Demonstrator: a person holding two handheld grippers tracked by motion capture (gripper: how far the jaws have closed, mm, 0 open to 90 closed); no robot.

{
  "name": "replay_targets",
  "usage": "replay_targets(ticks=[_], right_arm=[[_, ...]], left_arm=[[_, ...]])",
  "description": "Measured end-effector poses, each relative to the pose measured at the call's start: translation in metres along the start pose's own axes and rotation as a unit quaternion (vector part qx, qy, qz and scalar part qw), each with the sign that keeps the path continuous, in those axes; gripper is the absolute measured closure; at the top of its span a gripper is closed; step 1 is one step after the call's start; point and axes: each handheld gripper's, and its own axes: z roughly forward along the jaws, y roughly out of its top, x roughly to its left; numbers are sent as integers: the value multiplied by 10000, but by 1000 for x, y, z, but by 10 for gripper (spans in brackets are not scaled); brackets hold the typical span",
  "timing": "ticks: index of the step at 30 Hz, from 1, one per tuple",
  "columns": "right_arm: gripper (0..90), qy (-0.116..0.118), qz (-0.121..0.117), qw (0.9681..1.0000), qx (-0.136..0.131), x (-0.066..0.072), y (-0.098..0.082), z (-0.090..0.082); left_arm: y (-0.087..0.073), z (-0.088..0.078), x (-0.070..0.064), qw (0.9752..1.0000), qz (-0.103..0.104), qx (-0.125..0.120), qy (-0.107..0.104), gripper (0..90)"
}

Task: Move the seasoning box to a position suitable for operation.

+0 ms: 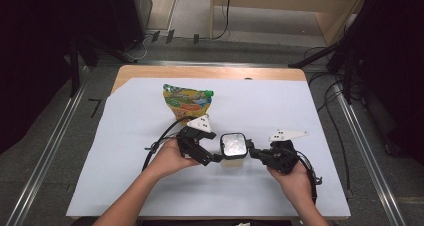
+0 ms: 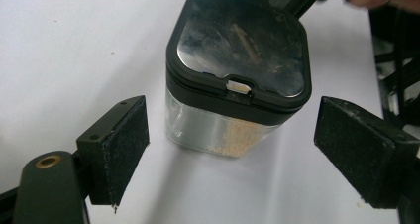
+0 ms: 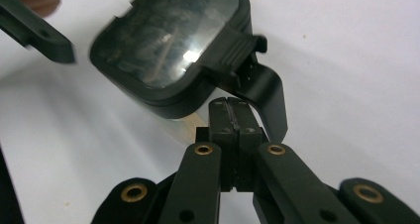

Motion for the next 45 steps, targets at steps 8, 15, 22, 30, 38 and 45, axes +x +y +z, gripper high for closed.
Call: replay_targets(ticks=[8,15,22,30,38,45], right_arm=[[900,-177,115,9997,-100,-11,2,-8],[900,-258,192,9995,-26,-17,3,-1],[900,-311,234,9992,8,-19,3,1],[900,-319,261,9991,39,-20,3,4],[900,-324,275,9991,92,-21,2,4],[900,-330,292,9990,102,-21,2,5]], left_arm=[[3,13,0,10000,23,13,-5,112],[3,22,0,10000,13,21,-69,130],[5,30,0,9999,96,127,-34,145],[8,35,-2,9994,344,76,50,145],[17,30,-4,9993,364,27,20,147],[24,26,-8,9981,577,141,163,177]])
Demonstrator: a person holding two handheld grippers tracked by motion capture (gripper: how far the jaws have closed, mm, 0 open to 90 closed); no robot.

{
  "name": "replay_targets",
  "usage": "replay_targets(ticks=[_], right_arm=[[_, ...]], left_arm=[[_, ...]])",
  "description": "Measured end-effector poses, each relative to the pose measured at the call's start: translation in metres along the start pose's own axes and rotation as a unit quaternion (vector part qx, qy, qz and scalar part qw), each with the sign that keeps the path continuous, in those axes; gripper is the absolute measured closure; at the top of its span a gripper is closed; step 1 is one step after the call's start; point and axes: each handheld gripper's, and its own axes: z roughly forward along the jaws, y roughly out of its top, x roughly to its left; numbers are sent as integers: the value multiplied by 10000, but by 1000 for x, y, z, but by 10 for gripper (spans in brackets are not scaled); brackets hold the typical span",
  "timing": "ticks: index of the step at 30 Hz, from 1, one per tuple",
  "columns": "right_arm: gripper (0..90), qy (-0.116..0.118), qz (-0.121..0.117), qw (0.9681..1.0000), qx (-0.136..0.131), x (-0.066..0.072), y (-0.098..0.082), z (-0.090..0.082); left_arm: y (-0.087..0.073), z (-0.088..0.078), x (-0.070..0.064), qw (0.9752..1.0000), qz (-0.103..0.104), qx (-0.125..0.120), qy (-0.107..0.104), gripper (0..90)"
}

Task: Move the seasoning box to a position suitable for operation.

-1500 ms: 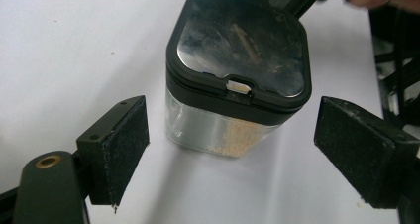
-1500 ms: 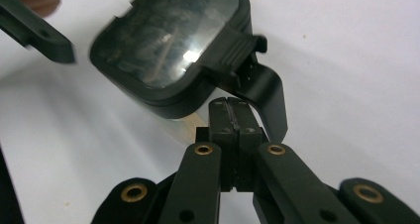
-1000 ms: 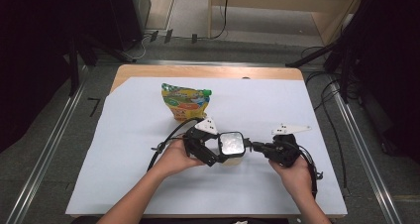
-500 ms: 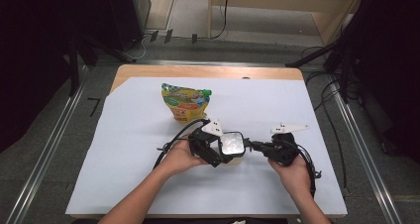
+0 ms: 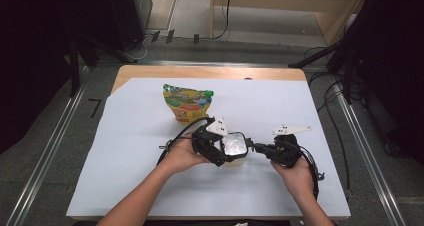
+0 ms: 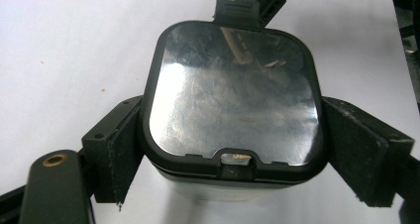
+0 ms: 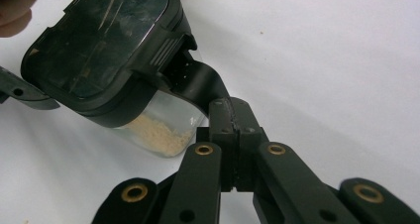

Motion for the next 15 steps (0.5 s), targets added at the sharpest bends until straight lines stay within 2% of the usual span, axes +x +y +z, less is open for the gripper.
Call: replay_targets(ticks=[7,10,13,15], right_arm=[[900,-5,-1,10000,9,0,0,0],[900,-7,-4,10000,11,0,0,0],[900,-15,-2,10000,10,0,0,0],[900,-25,10,10000,10,0,0,0]], left_arm=[[-2,0,1,9999,-112,-83,-43,172],[-7,3,2,9997,-240,-29,-84,159],[-12,6,2,9992,-383,-103,-92,150],[-13,6,1,9992,-360,-145,-71,151]])
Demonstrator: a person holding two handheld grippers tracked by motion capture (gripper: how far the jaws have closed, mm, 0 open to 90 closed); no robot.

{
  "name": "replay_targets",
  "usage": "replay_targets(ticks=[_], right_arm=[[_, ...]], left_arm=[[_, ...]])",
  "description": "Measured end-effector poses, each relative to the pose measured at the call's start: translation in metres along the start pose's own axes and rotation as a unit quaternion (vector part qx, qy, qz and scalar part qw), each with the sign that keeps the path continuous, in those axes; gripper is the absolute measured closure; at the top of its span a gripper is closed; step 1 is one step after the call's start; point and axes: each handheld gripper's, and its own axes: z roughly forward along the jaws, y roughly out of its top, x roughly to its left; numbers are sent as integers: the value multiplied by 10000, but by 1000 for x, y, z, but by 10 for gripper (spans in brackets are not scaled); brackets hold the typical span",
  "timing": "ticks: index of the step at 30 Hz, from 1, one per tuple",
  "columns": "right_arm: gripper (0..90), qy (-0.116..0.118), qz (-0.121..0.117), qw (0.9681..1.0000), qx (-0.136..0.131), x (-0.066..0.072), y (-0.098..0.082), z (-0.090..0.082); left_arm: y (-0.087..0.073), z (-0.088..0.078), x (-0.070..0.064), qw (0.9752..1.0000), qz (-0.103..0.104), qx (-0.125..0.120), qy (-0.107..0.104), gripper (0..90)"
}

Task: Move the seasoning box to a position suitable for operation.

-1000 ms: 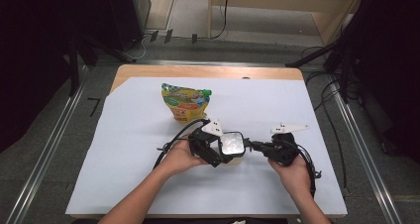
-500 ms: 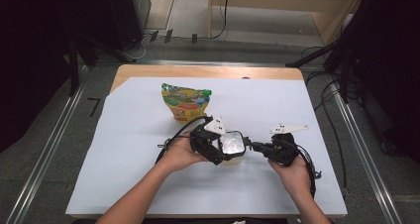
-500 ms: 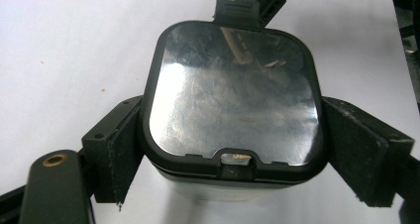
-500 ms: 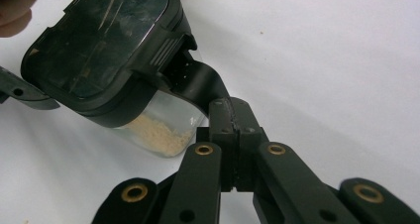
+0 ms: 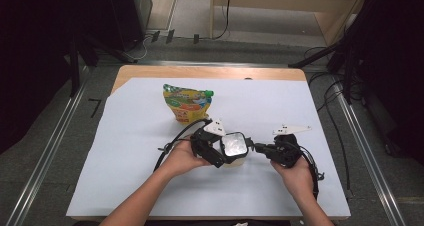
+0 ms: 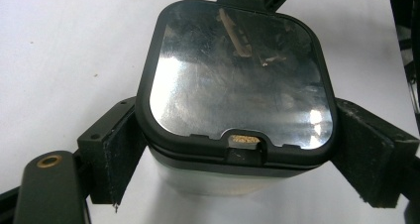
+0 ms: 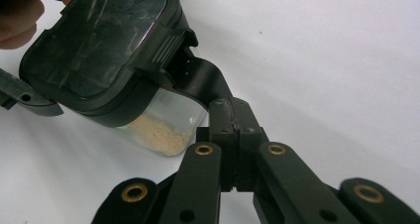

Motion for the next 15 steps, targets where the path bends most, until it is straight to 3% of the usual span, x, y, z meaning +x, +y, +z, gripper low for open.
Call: replay_targets(ticks=[3,10,15], right_arm=[[900,-4,-3,10000,6,0,0,0],[900,-11,-6,10000,18,0,0,1],[900,-43,-27,10000,23,1,0,1]], left_arm=[[-1,0,-1,9999,101,23,71,157],[-3,3,1,10000,-38,2,-30,146],[-5,6,1,10000,-7,63,-4,143]])
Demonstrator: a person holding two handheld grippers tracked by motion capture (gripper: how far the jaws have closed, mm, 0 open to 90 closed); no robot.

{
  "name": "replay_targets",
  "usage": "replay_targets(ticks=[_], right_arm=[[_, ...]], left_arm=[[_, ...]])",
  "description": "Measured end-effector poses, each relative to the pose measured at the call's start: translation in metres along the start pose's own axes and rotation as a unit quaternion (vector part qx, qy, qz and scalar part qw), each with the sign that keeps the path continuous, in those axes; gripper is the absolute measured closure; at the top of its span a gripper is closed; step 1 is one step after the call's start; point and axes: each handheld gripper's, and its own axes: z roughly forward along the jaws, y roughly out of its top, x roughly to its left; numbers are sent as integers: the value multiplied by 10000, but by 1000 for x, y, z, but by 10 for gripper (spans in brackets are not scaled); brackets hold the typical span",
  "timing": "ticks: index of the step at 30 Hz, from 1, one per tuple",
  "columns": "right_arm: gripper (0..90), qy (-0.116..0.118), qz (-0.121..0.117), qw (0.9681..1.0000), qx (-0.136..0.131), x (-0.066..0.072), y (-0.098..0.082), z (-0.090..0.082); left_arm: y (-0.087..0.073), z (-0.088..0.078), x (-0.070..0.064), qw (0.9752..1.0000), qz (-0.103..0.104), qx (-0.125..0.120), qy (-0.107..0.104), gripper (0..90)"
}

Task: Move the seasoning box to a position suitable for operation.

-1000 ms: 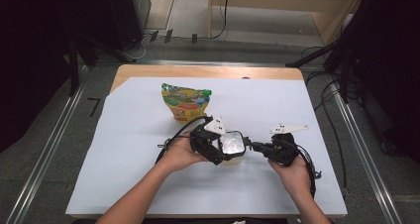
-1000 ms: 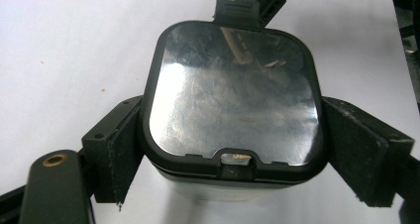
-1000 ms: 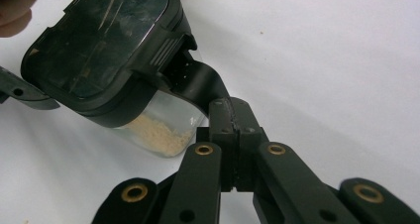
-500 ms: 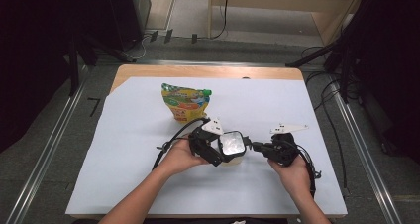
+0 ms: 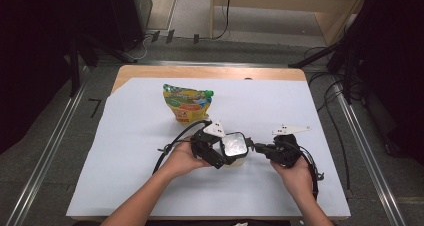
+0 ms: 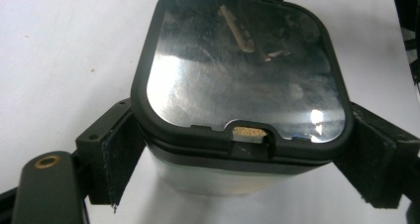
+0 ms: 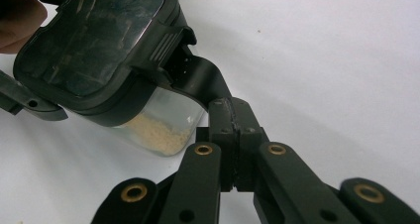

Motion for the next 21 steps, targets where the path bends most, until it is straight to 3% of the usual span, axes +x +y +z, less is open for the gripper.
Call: replay_targets(ticks=[6,21], right_arm=[[900,7,13,10000,14,0,0,0],[900,0,14,10000,20,-1,-1,1]], left_arm=[[2,-1,-4,9993,314,69,172,166],[9,-8,-7,9979,557,220,256,179]])
